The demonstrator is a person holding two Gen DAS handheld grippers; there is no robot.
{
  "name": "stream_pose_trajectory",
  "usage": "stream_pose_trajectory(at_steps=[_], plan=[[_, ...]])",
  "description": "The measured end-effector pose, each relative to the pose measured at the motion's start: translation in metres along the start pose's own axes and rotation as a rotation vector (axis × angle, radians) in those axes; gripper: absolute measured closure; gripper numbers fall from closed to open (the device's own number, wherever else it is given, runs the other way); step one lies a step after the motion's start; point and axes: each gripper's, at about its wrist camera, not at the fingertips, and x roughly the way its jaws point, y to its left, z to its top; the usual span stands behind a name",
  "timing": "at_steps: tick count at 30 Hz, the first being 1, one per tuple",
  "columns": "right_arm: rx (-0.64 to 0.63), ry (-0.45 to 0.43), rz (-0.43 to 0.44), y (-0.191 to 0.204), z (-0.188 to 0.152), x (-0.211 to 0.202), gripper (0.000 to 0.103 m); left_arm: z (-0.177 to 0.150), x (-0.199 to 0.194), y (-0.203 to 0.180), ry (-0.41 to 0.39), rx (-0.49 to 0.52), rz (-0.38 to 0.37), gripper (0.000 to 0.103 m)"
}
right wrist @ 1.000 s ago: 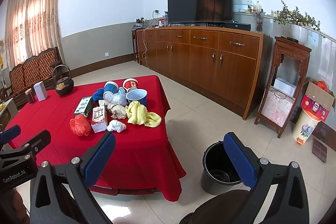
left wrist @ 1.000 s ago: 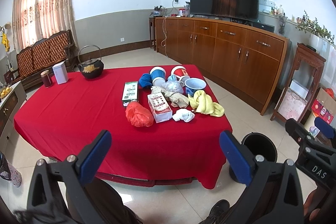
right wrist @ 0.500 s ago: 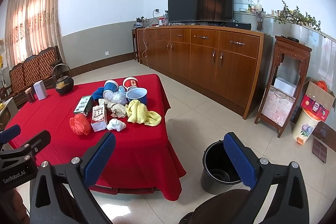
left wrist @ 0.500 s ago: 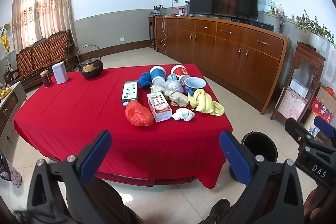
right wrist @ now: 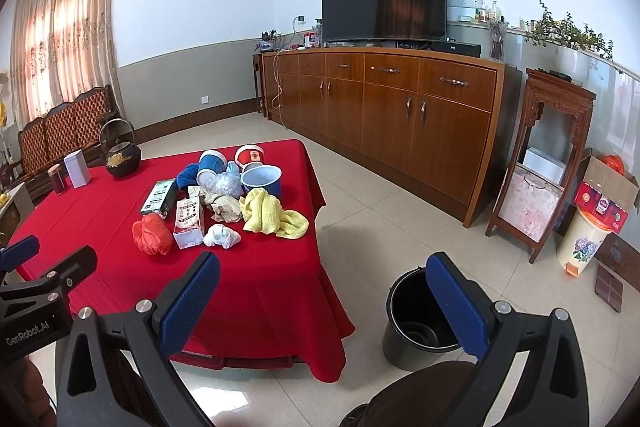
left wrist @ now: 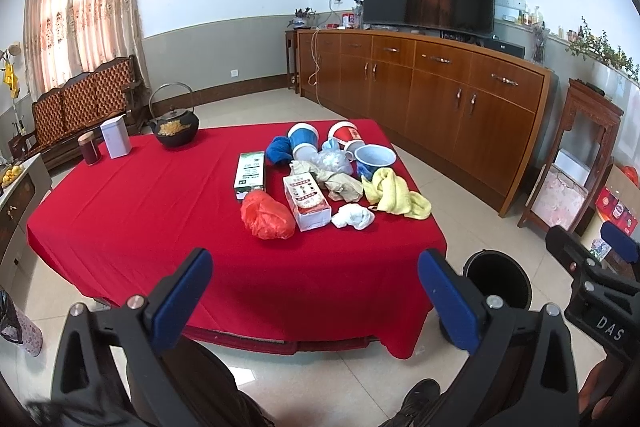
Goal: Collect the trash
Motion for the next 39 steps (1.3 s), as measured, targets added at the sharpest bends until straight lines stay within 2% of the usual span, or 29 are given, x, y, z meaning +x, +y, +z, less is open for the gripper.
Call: stream_pose_trajectory(at_steps=[19, 31, 39], plan=[[-0.043, 0.067, 0.037, 0.019, 0.003, 0.048, 0.000, 0.000, 0.036, 0.017, 0.058, -0.014, 0.047, 0.000], [-0.057, 0.121, 0.053, 0.034, 0.010, 0.096, 0.000, 0.007, 0.077, 0.035, 0.104, -0.038, 0.090, 0.000], [-0.065, 0.158, 0.066, 0.049, 0.020, 0.144, 0.000, 0.017, 0.116, 0.048, 0.134, -0.055, 0.113, 0.000]])
